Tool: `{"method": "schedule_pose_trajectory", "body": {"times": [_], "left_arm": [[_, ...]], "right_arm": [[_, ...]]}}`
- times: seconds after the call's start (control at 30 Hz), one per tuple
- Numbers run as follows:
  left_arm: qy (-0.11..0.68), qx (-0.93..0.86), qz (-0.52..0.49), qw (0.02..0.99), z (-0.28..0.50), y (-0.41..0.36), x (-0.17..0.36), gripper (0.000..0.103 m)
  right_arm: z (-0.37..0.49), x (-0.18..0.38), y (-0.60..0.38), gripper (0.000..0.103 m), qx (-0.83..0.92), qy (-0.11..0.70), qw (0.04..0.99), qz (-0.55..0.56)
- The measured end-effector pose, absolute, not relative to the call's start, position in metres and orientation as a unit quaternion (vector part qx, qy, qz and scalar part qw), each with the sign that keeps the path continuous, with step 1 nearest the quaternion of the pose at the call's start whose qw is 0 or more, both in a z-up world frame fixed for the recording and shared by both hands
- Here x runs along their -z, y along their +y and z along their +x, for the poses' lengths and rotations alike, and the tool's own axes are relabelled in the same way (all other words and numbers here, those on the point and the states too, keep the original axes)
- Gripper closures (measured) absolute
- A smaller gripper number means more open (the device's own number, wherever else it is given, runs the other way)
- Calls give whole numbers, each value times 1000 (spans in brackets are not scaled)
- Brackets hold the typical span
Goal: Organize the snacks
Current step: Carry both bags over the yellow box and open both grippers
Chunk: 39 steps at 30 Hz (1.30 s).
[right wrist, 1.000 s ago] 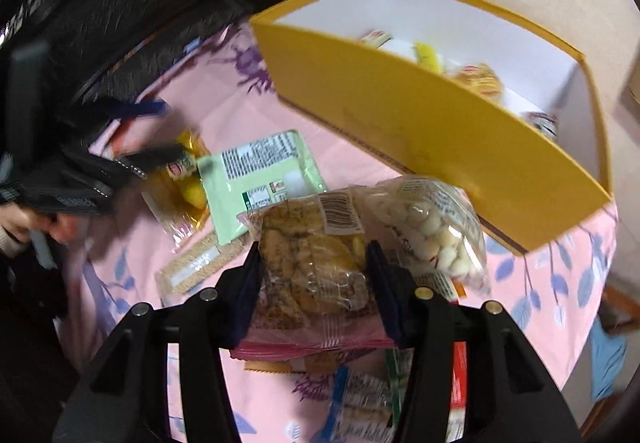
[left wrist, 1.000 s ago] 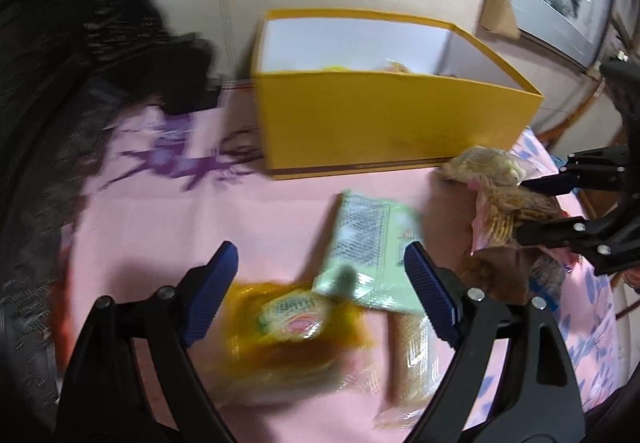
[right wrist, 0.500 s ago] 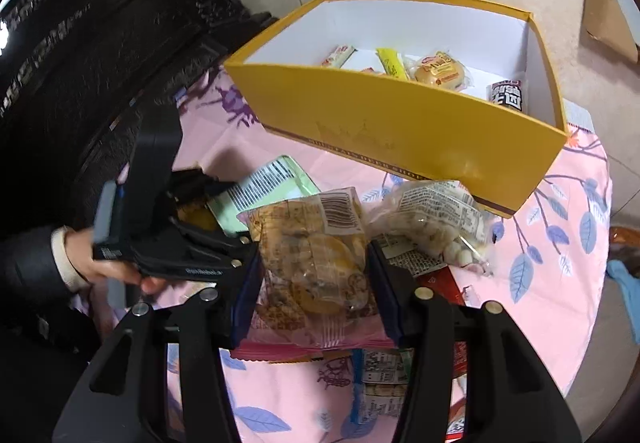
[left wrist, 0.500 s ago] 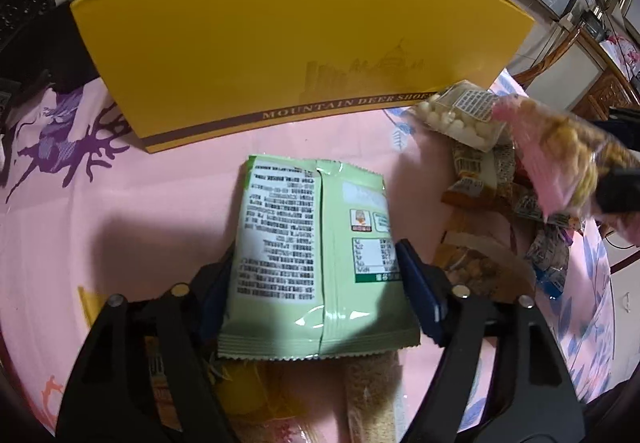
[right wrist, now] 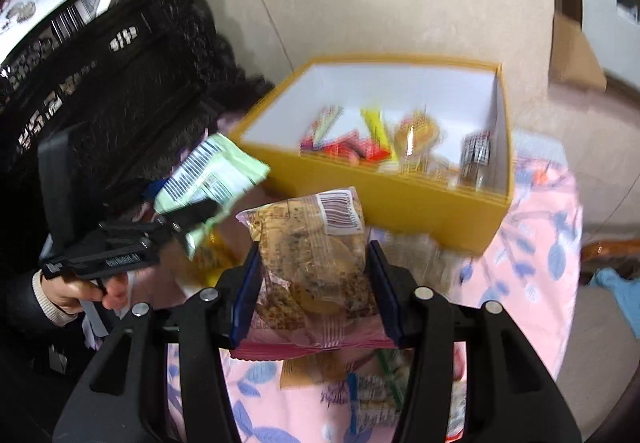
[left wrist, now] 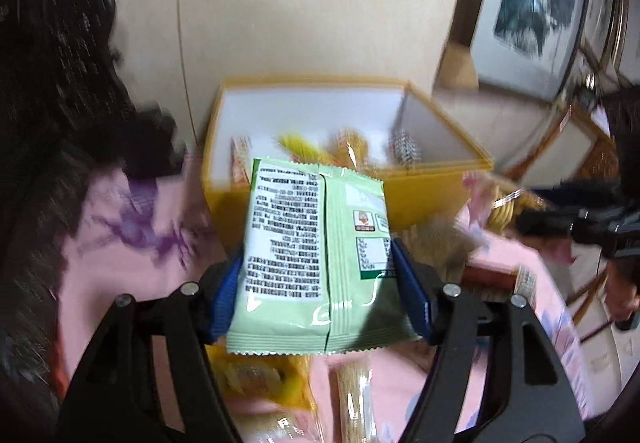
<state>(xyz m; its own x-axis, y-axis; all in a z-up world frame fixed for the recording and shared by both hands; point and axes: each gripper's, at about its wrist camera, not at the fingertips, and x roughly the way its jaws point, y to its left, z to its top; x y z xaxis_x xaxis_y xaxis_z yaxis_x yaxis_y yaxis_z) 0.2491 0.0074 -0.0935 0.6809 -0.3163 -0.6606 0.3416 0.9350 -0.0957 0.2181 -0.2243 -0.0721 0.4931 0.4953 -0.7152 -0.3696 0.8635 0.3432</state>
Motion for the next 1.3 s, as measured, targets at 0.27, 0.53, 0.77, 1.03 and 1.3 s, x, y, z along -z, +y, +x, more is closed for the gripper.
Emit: {"method": "schedule_pose_trajectory", "body": {"times": [0.27,0.53,0.77,1.03,1.3], "left_arm": [[311,154,20,938,313,-8,33,33],[312,148,27,938,363,-40,28,33],[339,111,30,934,388,-46,43,15],[333,110,-12,936,350,-19,43,12],[354,97,-7,930,271,7,83,11]], "right_arm": [[268,15,-234,51,-212,365,904,72],[325,11,-238,51,-170,357,914,85],[355,32,-240,49,-145,396,903,78],[314,36,-274,41,-156,407,896,83],[222,99,-297,36,-173,489,850,90]]}}
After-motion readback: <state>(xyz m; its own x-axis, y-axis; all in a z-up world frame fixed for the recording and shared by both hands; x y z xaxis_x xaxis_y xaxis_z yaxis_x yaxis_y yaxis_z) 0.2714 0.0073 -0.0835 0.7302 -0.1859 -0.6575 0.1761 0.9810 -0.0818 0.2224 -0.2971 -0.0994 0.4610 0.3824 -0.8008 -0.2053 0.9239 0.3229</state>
